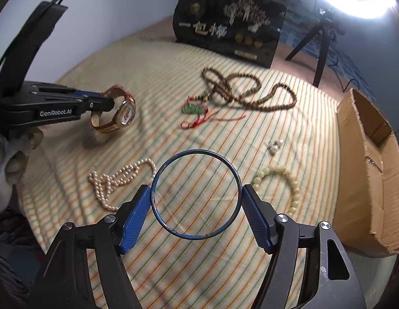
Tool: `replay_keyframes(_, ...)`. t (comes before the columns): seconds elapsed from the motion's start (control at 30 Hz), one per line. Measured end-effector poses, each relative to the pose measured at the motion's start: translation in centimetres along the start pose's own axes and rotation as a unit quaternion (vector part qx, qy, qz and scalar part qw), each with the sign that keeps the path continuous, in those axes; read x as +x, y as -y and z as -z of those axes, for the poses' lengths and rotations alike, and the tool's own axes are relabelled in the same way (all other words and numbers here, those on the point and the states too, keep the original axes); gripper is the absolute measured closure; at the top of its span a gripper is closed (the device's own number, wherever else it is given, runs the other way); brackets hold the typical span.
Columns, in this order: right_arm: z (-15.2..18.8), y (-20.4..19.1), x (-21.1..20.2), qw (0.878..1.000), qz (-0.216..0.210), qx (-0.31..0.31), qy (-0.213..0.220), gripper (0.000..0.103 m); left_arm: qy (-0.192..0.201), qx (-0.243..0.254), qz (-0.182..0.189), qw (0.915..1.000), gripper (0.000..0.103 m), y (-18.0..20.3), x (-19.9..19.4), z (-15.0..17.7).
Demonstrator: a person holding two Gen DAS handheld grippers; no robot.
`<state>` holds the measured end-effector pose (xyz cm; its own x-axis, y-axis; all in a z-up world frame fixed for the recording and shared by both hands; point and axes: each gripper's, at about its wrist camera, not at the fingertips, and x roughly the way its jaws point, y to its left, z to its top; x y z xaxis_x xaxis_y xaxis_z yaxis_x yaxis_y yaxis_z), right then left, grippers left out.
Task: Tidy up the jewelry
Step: 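Grasp the blue bangle rim with the right tool and lift it, then carry the watch in the left tool while the right tool carries the bangle over the box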
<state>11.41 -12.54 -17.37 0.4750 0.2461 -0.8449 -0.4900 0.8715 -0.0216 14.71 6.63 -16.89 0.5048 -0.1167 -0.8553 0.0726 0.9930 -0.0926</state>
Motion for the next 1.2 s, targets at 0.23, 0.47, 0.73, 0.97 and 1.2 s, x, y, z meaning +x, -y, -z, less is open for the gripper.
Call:
replay_keyframes(0.23, -0.6, 2.4, -3.5, 0.999, 0.014, 0.026, 0.035, 0.032, 0.038, -0.006, 0.019, 0.9991, 0.095, 1.4, -2.9, -2.1)
replay_keyframes(0.47, -0.8, 7.0, -7.7, 0.994, 0.047, 0.069, 0.066, 0.032, 0.072, -0.002, 0.043, 0.9965, 0.095, 4.4, -4.9, -5.1)
replay_keyframes(0.73, -0.3, 12.7, -11.1, 0.985, 0.094, 0.122, 0.081, 0.032, 0.093, 0.016, 0.078, 0.9925, 0.095, 9.9, -5.8, -8.3)
replay_keyframes(0.97, 0.0, 17.0, -12.4, 0.977, 0.124, 0.158, 0.077, 0.032, 0.098, 0.029, 0.105, 0.9893, 0.095, 14.7, -5.3, -10.4)
replay_keyframes(1.2, 0.1, 20.0, -12.5, 0.971, 0.142, 0.176, 0.073, 0.032, 0.1, 0.032, 0.131, 0.9858, 0.095, 18.6, -3.7, -12.8)
